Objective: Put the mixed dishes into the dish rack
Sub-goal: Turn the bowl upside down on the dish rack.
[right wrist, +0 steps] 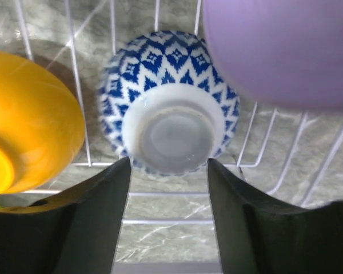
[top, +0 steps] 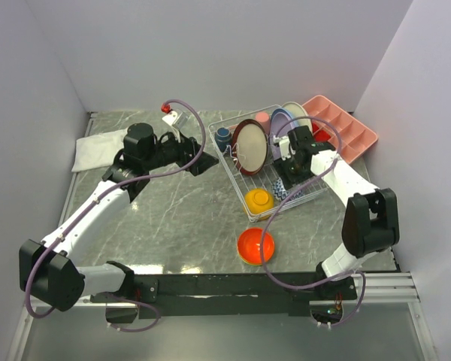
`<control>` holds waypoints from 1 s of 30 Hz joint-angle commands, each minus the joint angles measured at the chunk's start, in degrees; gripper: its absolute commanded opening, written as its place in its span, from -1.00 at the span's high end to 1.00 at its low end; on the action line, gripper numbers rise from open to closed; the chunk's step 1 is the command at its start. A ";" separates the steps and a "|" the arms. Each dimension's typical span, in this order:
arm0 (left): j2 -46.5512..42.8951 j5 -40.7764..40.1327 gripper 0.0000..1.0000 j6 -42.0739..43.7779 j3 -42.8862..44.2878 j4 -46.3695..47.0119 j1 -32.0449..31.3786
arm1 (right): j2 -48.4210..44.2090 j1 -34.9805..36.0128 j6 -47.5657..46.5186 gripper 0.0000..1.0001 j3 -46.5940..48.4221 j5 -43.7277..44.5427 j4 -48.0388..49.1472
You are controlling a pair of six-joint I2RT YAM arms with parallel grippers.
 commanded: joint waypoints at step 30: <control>1.05 1.38 -0.93 1.52 2.35 0.21 0.89 | 3.74 -3.06 -7.41 1.00 0.58 7.17 6.15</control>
